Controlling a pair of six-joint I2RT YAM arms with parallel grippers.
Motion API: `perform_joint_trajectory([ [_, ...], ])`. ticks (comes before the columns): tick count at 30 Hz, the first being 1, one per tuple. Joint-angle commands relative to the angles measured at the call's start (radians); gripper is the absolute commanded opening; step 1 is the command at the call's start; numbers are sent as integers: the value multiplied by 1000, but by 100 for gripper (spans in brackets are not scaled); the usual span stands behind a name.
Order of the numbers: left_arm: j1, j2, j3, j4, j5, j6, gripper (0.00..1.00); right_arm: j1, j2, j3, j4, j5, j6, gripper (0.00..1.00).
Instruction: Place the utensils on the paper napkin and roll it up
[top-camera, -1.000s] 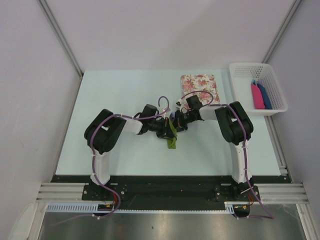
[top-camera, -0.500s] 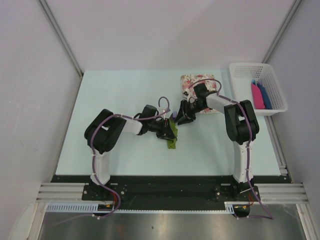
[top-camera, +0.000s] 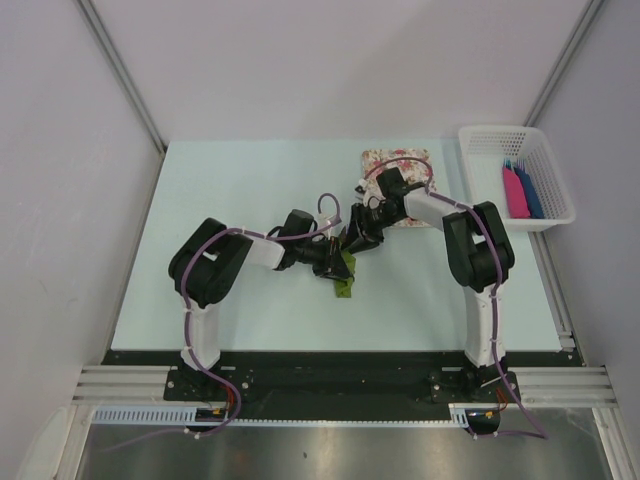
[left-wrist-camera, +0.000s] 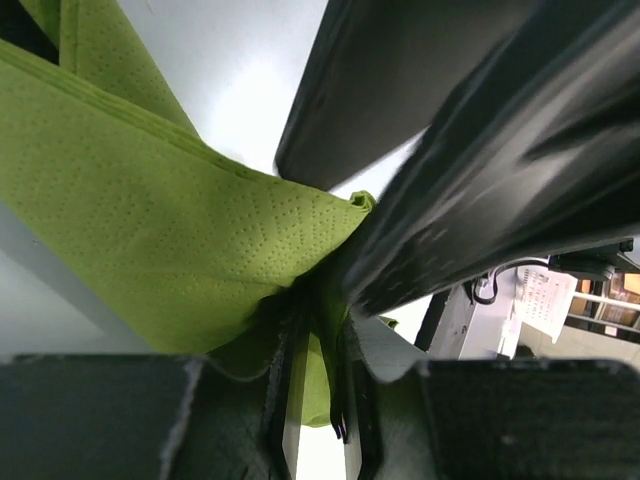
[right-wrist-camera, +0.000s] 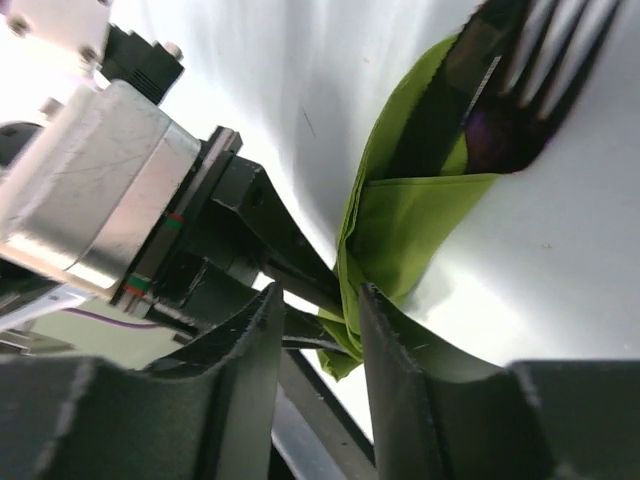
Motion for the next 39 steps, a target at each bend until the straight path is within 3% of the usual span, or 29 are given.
perform_joint_trajectory([
  [1,2,-8,-28,-89,-23,73,23,24,12,-6,-26,39,-76,35],
  [5,4,-15,-25,-84,-17,73,23,21,34,-20,-60,74,-126,22],
  [9,10,-37,-34,-57,6,60,25,15,34,-47,-55,108,-154,0],
  [19,60,-192,-79,87,97,-62,44,18,70,-89,-17,138,-174,0],
  [26,97,-192,-68,55,92,-76,38,23,67,-113,3,141,-168,0],
  [32,76,-138,-43,-21,107,-27,28,23,75,-115,11,142,-153,0],
  [39,27,-100,-27,-40,167,8,27,24,78,-113,17,152,-148,0],
])
